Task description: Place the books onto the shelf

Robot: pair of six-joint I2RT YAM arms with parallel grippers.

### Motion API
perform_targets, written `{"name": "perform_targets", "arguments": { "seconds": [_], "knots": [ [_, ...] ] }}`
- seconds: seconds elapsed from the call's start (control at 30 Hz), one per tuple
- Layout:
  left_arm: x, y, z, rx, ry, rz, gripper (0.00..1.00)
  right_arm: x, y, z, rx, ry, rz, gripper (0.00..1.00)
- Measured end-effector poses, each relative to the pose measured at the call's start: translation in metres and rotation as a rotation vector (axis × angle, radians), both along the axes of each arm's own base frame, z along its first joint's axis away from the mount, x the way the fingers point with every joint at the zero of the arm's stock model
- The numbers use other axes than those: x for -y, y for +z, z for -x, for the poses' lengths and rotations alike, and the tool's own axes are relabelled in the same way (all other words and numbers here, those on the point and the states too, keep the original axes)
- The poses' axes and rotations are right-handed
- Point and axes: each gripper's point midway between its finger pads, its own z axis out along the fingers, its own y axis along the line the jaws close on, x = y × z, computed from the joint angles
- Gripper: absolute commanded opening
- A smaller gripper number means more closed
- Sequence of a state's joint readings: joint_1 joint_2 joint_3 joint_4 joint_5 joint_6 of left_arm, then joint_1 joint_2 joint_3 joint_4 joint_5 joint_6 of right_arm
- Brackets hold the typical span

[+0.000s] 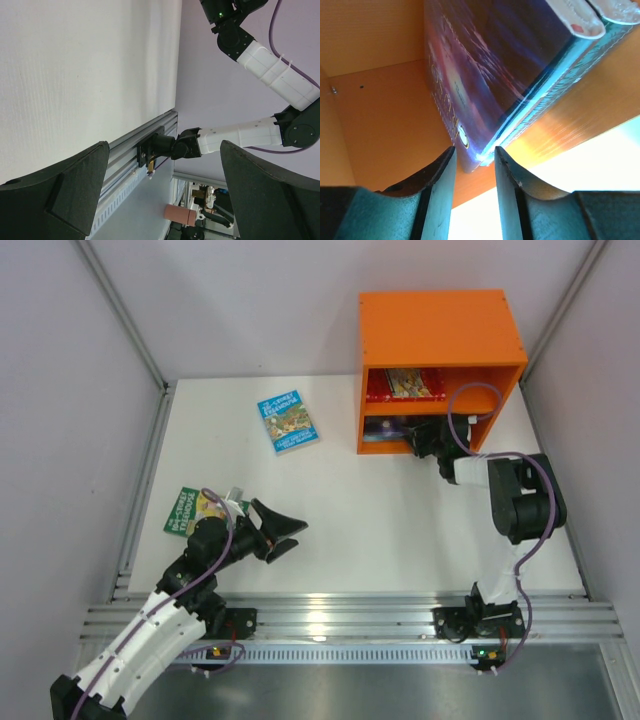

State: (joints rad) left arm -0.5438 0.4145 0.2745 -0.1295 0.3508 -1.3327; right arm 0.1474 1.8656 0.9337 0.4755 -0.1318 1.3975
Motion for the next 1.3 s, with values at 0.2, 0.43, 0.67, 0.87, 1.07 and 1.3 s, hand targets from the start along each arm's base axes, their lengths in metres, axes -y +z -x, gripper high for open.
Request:
{"name": "perform_targets", "arguments": {
  "seconds": [0.2, 0.43, 0.67, 0.87, 1.07, 1.3],
  "knots": [
    [0.0, -0.001, -0.001, 0.0, 0.004, -0.002, 0.97, 0.001, -0.001, 0.0, -0.007, -0.007, 0.006, 0.31],
    [0.0, 0.0, -0.001, 0.0, 0.005, -0.002, 0.97, 0.002, -0.001, -0.002, -0.012, -0.011, 0.009, 0.31],
    [-0.002, -0.005, -0.003, -0.01, 0.015, -0.024, 0.96, 0.001, -0.001, -0.004, -0.011, -0.009, 0.008, 0.34],
    [-0.006, -0.007, -0.012, -0.043, 0.05, -0.113, 0.96, -0.003, 0.007, 0.003, -0.002, 0.026, 0.004, 0.4],
    [-0.006, 0.012, -0.029, -0.018, 0.073, -0.179, 0.96, -0.002, 0.041, 0.052, 0.022, 0.089, 0.043, 0.5],
    [-0.033, 0.04, -0.06, 0.011, 0.226, -0.31, 0.98, 0.004, 0.103, 0.118, 0.178, 0.157, 0.105, 0.79]
  ]
}}
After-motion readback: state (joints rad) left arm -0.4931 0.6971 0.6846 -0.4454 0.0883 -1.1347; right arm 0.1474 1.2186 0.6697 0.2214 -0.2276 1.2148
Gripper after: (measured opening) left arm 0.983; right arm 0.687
